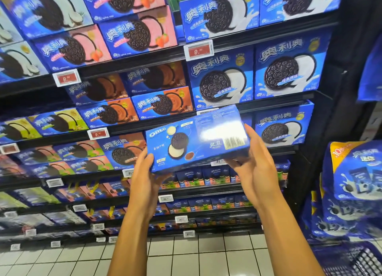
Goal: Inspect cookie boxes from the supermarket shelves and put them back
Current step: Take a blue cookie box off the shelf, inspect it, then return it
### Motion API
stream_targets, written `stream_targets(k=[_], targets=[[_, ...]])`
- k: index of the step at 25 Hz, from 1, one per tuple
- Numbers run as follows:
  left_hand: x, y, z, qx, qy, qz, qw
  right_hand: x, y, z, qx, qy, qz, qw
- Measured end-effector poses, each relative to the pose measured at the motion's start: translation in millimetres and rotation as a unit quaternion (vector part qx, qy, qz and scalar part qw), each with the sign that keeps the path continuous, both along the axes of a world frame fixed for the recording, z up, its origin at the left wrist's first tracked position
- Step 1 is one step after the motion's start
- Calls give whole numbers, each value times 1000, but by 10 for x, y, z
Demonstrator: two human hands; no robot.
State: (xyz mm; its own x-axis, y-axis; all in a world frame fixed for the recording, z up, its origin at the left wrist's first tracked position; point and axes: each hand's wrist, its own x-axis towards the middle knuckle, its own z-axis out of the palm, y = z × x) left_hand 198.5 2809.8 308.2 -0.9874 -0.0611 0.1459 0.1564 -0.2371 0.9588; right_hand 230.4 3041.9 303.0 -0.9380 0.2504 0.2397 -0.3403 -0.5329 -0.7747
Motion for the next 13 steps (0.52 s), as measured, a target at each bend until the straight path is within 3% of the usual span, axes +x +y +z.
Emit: stream_targets(k=[5,9,13], targets=[[20,-82,80,32,64,-44,996,5,-18,-99,-34,20,15,999],[32,-62,157,1,74,-60,995,10,-43,-72,-37,24,-9,999],[61,59,303,-128,23,117,985,22,-137,21,22,40,-85,995]])
